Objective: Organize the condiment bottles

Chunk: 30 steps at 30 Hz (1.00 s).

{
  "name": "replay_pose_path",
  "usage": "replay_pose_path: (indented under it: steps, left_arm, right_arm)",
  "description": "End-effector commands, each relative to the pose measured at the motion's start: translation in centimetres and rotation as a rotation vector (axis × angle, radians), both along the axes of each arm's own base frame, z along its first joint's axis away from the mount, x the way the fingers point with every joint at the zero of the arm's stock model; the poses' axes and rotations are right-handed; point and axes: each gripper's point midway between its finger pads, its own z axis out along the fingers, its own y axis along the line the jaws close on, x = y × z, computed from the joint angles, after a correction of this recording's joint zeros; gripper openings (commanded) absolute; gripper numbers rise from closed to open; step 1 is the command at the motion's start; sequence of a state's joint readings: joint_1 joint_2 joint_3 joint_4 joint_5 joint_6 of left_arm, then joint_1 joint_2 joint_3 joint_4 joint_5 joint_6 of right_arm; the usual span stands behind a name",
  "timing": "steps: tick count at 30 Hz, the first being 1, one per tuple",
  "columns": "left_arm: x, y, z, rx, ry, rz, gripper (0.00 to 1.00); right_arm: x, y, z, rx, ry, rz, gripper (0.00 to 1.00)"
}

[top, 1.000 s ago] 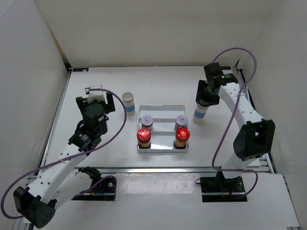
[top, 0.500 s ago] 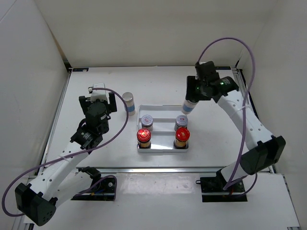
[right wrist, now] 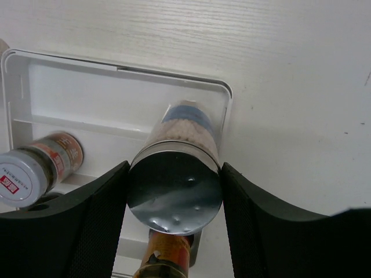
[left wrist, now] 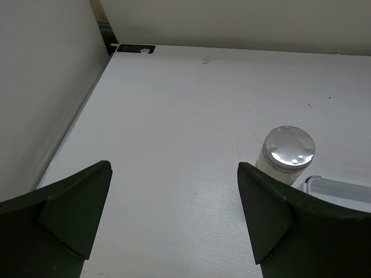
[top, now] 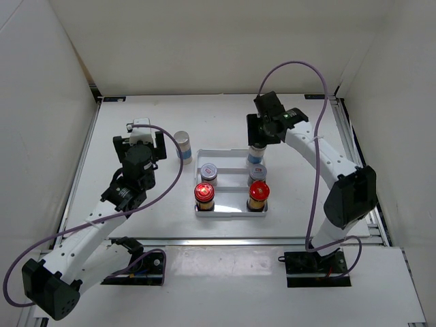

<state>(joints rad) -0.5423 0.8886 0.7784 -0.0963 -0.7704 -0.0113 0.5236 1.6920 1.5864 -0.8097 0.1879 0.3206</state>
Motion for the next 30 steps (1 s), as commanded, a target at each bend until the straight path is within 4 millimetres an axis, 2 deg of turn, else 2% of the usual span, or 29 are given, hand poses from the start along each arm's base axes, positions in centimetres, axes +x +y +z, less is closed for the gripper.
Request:
replay_pose_path:
  steps: [1, 2, 3, 8, 11, 12, 13, 14, 16, 19, 20, 22, 23, 24, 25, 26, 27, 28, 29, 30]
  left_arm:
    - [0.0, 0.0, 0.4, -0.013, -0.015, -0.005, 1.00]
    - [0.0, 0.0, 0.4, -0.013, -0.015, -0.005, 1.00]
    - [0.1, -0.2, 0.3, -0.014, -0.014, -0.014, 1.00]
    - [0.2, -0.3, 0.1, -0.010, -0.007, -0.014, 1.00]
    - [0.2, -0.4, 0.1, -0.011, -0.006, -0.023, 1.00]
    - [0.4, -0.7, -0.2, -0.007, 0.003, -0.032, 1.00]
    - [0.4, -0.7, -0.2, -0.007, 0.003, -0.033, 1.00]
    - [0.4, -0.8, -0.2, -0.009, 0.004, -0.042, 1.00]
    - [0.8, -1.4, -0.4, -0.006, 0.015, -0.063, 1.00]
    - [1.1, -2.6, -1.0, 0.001, 0.035, -0.126, 1.00]
    - [1.4, -3.3, -1.5, 0.002, 0.052, -0.160, 1.00]
    - [1.8, -4.5, -2.1, 0.003, 0.077, -0.212, 1.00]
    - [2.0, -4.8, -2.6, 0.005, 0.089, -0.227, 1.00]
    - [2.2, -5.2, -2.5, -0.006, 0.090, -0.235, 1.00]
    - [2.3, -5.3, -2.9, -0.015, 0.099, -0.232, 1.00]
    - [2.5, -5.4, -3.5, -0.008, 0.115, -0.232, 1.00]
    - [2.5, -5.4, -3.5, -0.008, 0.115, -0.232, 1.00]
    - [2.7, -5.7, -3.9, -0.013, 0.128, -0.239, 1.00]
    - [2.8, -5.9, -3.7, -0.020, 0.118, -0.248, 1.00]
    - [3.0, -6.1, -3.9, -0.019, 0.119, -0.248, 1.00]
  right_arm:
    - [1.6, 0.3, -1.0, -0.006, -0.041, -0.007, 0.00]
    - [1.6, 0.3, -1.2, -0.006, -0.042, -0.007, 0.00]
    - [1.4, 0.2, -2.7, -0.025, -0.008, -0.006, 0.00]
    - [0.7, 0.1, -6.0, -0.041, 0.071, -0.027, 0.00]
    - [0.1, 0.0, -7.9, -0.056, 0.121, -0.030, 0.10]
    - [-0.2, 0.5, -8.2, -0.055, 0.133, -0.017, 0.22]
    - [-0.2, 0.5, -8.2, -0.050, 0.134, -0.024, 0.60]
    - [-0.6, 0.5, -8.3, -0.067, 0.140, -0.020, 0.76]
    - [-0.7, 0.2, -7.3, -0.080, 0.108, -0.053, 1.00]
    - [-0.8, -0.4, -4.5, -0.104, 0.029, -0.071, 1.00]
    - [-0.8, -0.8, -2.6, -0.095, -0.011, -0.082, 1.00]
    - [-1.6, -2.0, -0.9, -0.151, -0.051, -0.104, 1.00]
    - [-1.8, -2.9, 1.5, -0.146, -0.108, -0.128, 1.00]
    - [-2.6, -3.4, 2.6, -0.168, -0.131, -0.131, 1.00]
    - [-3.7, -3.9, 5.0, -0.151, -0.202, -0.138, 1.00]
    - [-4.6, -5.2, 5.2, -0.179, -0.231, -0.169, 1.00]
    - [-5.1, -5.5, 6.1, -0.153, -0.271, -0.173, 1.00]
    - [-6.3, -6.5, 8.4, -0.099, -0.345, -0.174, 1.00]
    - [-7.1, -6.7, 8.9, -0.066, -0.368, -0.157, 1.00]
    - [-8.0, -7.1, 8.4, -0.056, -0.369, -0.141, 1.00]
